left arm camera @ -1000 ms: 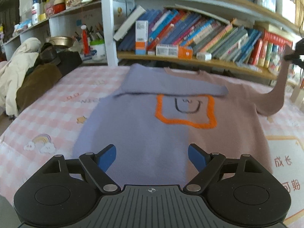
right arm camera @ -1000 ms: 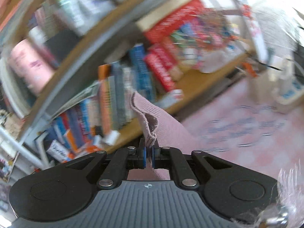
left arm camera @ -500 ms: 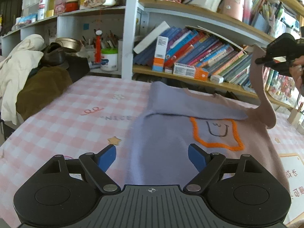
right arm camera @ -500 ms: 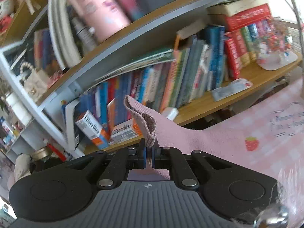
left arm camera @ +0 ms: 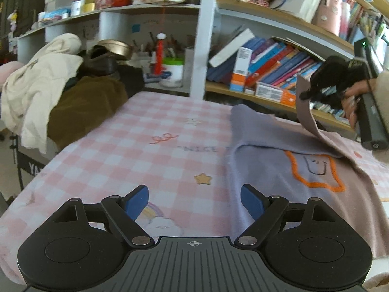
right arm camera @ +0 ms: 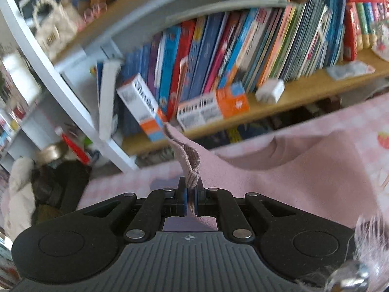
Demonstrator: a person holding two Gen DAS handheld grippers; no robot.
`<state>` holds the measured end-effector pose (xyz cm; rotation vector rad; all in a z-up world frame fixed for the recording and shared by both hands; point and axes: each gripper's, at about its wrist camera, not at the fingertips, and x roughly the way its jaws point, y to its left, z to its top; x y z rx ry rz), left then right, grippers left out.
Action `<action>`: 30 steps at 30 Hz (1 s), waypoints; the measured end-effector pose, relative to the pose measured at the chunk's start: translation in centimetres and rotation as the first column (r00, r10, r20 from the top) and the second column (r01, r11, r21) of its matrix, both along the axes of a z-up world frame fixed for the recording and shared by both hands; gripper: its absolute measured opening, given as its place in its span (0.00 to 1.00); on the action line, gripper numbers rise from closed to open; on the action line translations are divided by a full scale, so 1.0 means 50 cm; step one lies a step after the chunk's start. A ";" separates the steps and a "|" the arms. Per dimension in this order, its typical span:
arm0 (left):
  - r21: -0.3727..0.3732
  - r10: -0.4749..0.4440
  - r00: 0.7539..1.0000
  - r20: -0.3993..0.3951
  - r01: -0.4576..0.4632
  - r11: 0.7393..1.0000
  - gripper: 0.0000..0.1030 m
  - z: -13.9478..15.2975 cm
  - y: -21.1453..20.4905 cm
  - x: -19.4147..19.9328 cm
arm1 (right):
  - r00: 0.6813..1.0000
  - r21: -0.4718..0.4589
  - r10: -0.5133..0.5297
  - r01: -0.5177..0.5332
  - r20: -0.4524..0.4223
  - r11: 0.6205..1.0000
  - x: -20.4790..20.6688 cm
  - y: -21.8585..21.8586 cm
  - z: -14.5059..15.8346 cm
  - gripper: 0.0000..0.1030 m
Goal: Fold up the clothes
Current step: 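Lift the pink sleeve with the right gripper, fold it across the chest, release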
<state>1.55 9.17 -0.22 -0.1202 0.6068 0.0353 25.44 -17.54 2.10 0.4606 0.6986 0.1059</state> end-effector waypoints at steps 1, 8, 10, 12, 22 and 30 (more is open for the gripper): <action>0.000 0.005 1.000 0.000 -0.005 1.000 0.83 0.000 0.007 -0.002 | 1.000 -0.008 0.002 -0.002 -0.013 1.000 0.006 0.009 -0.007 0.05; 0.002 0.008 1.000 -0.002 -0.008 1.000 0.83 -0.001 0.026 0.000 | 0.995 -0.053 0.024 -0.029 -0.102 0.998 0.021 0.044 -0.048 0.30; 0.002 -0.005 1.000 0.000 0.005 1.000 0.83 -0.001 0.024 0.004 | 0.994 -0.037 0.044 -0.048 -0.098 0.998 0.015 0.045 -0.045 0.42; 0.000 -0.020 1.000 0.002 0.020 1.000 0.83 0.000 0.019 0.009 | 0.994 -0.017 0.063 -0.065 -0.088 0.998 0.001 0.040 -0.036 0.46; -0.027 -0.131 0.991 0.001 0.131 0.991 0.83 -0.007 -0.030 0.038 | 0.997 -0.044 0.033 -0.037 -0.076 0.998 -0.118 -0.042 -0.008 0.50; -0.045 -0.204 0.979 0.003 0.203 0.978 0.83 -0.010 -0.081 0.045 | 0.999 -0.207 0.003 -0.012 -0.043 0.978 -0.268 -0.103 0.000 0.56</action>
